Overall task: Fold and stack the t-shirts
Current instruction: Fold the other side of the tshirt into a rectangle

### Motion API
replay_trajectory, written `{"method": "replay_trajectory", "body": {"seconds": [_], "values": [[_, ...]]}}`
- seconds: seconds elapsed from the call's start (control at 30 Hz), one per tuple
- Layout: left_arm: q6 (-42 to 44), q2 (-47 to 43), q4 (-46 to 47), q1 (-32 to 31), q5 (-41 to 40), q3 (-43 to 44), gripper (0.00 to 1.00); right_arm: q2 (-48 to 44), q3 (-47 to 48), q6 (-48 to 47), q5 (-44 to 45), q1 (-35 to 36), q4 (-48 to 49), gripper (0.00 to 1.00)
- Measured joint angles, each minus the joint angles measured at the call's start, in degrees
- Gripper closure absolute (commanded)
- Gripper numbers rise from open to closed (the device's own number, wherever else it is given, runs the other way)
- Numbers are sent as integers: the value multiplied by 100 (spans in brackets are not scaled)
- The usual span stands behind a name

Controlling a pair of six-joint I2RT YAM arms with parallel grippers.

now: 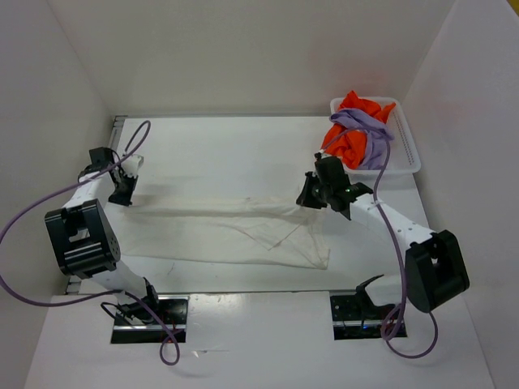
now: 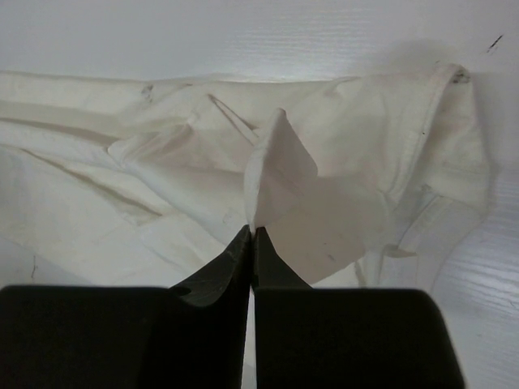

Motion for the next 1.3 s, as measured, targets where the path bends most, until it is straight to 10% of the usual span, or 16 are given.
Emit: {"method": "replay_trajectory", "body": {"seconds": [0.57,0.6,0.63,1.07,1.3], "values": [[267,44,173,-44,-518,-258,89,986,81,221,-144,122,-1189,82],[267,44,181,-48,-529,-267,91,1023,85,256,-144,170,-1231,1],[267,42,197,-50,-544,-278,93,1056,90,332,-149,214,-1259,99],[-352,874,361,-299,-247,1930,100,2450,3250,-107,417,-24,-1580,100],[-391,990,468,-501,-197,1998,100,2549,2922,-247,328,-275,-1464,100]]}}
